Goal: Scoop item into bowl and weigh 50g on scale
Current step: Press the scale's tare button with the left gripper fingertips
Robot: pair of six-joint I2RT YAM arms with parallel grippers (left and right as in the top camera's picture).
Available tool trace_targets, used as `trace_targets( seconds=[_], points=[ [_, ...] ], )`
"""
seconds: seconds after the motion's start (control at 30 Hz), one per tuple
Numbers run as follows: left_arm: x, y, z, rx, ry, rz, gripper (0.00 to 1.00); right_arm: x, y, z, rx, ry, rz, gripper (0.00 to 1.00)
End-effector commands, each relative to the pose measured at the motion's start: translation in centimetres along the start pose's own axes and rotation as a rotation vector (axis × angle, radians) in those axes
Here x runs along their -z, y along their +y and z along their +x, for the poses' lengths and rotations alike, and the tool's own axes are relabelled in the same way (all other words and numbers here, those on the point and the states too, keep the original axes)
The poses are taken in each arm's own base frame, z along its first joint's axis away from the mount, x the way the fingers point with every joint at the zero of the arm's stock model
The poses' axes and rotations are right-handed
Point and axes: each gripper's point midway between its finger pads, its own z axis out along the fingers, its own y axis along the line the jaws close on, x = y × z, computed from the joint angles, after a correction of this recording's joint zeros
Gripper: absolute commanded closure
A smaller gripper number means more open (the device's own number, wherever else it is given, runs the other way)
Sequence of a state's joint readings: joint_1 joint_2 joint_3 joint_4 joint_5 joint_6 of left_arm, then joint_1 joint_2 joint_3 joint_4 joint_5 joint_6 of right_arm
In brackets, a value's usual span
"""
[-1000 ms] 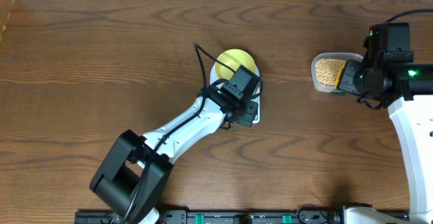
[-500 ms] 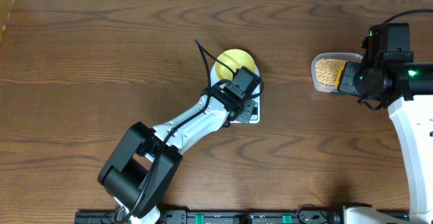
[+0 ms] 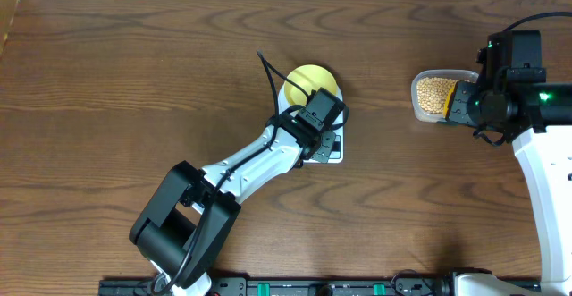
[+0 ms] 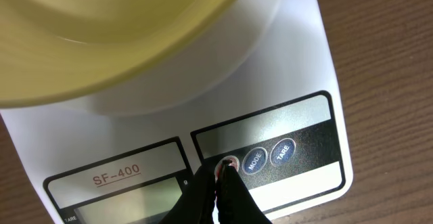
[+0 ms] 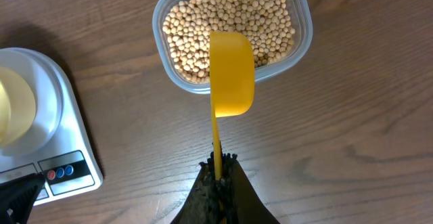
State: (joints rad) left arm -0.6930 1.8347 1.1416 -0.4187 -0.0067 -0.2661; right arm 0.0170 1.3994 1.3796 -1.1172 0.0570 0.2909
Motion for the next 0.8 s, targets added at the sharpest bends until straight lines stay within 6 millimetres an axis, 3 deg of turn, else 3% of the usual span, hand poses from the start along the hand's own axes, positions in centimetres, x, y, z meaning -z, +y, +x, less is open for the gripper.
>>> trace_targets(
  seconds=[0.0, 0.77],
  points=[
    [0.1, 0.2, -0.5, 0.009, -0.006, -0.020, 0.93, 0.7, -0.2, -0.8, 0.013, -0.033, 0.006, 0.99],
    [-0.6, -0.8, 0.7, -0.014, 0.036, -0.001, 0.93, 0.7, -0.1, -1.3, 0.011, -0.052, 0.000, 0.99]
  ],
)
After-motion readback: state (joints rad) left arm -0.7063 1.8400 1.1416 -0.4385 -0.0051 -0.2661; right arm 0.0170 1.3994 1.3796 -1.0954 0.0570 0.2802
